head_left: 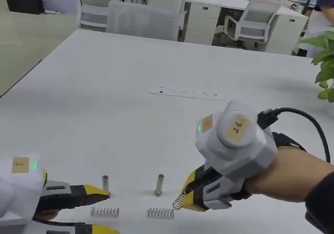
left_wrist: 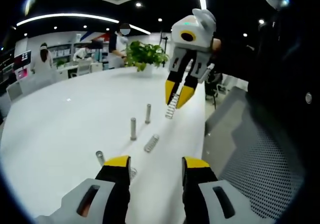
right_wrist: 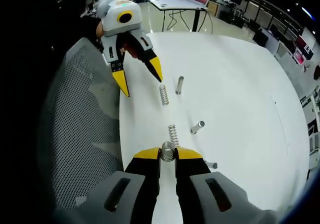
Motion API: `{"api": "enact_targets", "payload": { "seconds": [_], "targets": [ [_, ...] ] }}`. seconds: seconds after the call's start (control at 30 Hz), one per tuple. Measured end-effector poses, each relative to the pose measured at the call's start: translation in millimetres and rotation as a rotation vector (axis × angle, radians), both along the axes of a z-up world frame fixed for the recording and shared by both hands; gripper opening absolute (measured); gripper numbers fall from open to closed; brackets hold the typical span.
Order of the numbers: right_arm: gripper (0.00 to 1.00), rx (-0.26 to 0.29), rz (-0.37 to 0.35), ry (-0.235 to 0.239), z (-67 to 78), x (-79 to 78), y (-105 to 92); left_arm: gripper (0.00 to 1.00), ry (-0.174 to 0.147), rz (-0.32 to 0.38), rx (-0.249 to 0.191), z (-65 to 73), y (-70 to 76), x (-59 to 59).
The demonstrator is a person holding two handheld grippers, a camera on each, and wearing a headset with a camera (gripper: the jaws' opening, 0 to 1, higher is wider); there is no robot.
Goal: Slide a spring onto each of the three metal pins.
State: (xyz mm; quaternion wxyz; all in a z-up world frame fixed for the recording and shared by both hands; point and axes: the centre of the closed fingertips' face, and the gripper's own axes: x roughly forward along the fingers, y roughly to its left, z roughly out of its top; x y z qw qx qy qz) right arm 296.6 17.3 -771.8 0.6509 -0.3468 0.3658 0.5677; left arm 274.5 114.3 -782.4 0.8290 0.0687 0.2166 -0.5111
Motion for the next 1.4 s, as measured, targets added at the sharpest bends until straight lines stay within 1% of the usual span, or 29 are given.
{"api": "enact_targets", "payload": {
  "seconds": [0.33, 0.73, 1.17, 1.2, 1.27, 1.4],
  "targets": [
    [0.08, -0.005, -0.025, -0.007, 4.7, 9.4, -11.3, 0.36, 0.006, 0.034, -0.017, -1.5, 0.6, -3.3],
    [0.08, -0.027, -0.060, -0.032, 13.8, 28.1, -29.0, 0.38, 0.006, 0.049, -0.026, -1.9, 0.7, -3.6],
    [0.08, -0.057, -0.080, -0.057, 15.4, 48.8, -38.3, 0.38, 0.012, 0.058, -0.026, -3.5, 0.8, -6.7],
    [0.08, -0.061, -0.083, -0.057, 15.1, 50.6, -39.2, 0.38, 0.013, 0.059, -0.026, -3.5, 0.9, -6.7],
    [0.08, -0.081, -0.086, -0.073, 14.0, 56.0, -42.9, 0.38, 0.013, 0.062, -0.027, -3.4, 1.0, -6.6],
    [0.08, -0.088, -0.089, -0.068, 12.8, 61.5, -44.9, 0.38, 0.015, 0.067, -0.025, -3.8, 1.5, -7.0]
  ]
}}
